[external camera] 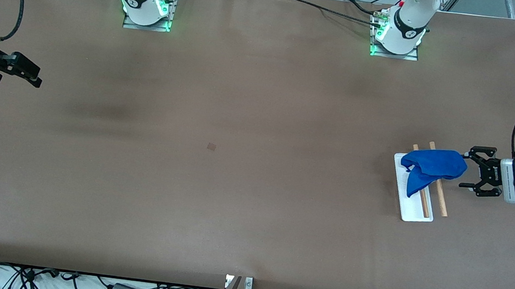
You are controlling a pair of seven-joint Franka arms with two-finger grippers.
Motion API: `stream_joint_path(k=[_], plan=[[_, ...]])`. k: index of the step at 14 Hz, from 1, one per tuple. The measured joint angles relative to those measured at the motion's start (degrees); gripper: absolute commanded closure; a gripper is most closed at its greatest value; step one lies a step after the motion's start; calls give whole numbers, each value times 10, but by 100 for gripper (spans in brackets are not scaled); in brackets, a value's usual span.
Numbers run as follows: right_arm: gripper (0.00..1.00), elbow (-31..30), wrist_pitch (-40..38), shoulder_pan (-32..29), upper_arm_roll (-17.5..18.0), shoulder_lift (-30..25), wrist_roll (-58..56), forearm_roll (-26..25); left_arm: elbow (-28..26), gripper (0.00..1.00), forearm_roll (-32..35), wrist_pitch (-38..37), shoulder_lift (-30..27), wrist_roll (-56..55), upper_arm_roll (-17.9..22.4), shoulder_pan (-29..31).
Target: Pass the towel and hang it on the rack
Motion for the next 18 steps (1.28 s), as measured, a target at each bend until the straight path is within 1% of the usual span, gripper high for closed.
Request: stream_joint_path(k=[7,9,11,15,18], plan=[[0,3,-4,-2,7,0,0,-1,0,0,26,-25,0,4,1,29],[0,3,-4,-17,20,0,0,-1,3,0,29,-35,0,4,1,31],[0,3,-5,-22,28,0,0,-1,19,0,29,-56,0,-10,1,32],[0,3,-18,-24,31,0,0,-1,100,0,43,-143,-4,-138,0,30],[0,3,-21,-25,31,0,0,-2,132,0,54,-182,-22,-252,-7,28]])
